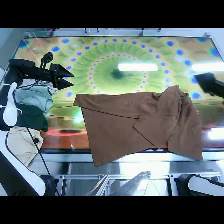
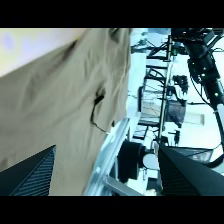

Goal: Fold the shirts.

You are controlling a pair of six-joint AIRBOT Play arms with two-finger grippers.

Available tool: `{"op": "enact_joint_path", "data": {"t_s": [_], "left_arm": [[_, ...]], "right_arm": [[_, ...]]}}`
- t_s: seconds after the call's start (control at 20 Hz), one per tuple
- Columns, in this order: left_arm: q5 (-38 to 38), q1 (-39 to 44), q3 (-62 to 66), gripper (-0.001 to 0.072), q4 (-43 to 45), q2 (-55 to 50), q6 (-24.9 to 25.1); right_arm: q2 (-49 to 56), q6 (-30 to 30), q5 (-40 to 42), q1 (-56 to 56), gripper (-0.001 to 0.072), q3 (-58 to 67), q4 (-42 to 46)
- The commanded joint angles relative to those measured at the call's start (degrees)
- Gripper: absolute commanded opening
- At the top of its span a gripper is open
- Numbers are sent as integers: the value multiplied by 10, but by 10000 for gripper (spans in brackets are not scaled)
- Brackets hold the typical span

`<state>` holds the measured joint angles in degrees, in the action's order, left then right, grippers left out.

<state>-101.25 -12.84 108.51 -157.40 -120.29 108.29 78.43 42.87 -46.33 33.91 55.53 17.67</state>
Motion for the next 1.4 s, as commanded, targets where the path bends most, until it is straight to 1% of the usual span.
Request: {"op": "enact_joint_path", "data": {"t_s": [0.0,0.05,0.1,0.15,0.2,0.3,0.4,0.5,0.6,0.7,0.9,1.05,1.2,1.25,1.3,1.35], "left_arm": [[-12,-3,-96,713,98,71,-19],[3,2,-160,713,137,109,-14],[30,9,-237,713,165,153,-10],[56,17,-313,713,170,193,0],[77,26,-393,713,166,233,8],[106,46,-529,713,168,297,11],[139,64,-640,713,167,346,12],[183,79,-720,713,167,394,24],[215,83,-767,713,167,436,25],[230,83,-795,713,165,475,24],[228,83,-812,712,165,541,13],[228,83,-812,704,165,583,2],[227,83,-812,704,172,590,-4],[222,83,-812,704,177,581,-4],[217,83,-812,704,187,565,-4],[212,83,-812,704,194,544,-4]], "right_arm": [[-16,119,-118,127,416,30,237],[-14,133,-149,165,415,27,295],[-9,133,-171,196,415,22,329],[0,122,-193,222,415,19,347],[13,91,-225,245,415,19,351],[35,55,-270,271,415,19,356],[54,51,-289,270,415,19,380],[76,51,-296,261,415,16,381],[99,52,-290,244,415,5,382],[125,57,-276,225,415,-11,381],[165,67,-278,181,411,-25,382],[168,69,-290,142,409,-25,376],[168,68,-291,108,375,-25,372],[168,68,-289,100,355,-25,372],[168,68,-289,95,296,-24,372],[168,68,-289,92,219,-25,372]]}}
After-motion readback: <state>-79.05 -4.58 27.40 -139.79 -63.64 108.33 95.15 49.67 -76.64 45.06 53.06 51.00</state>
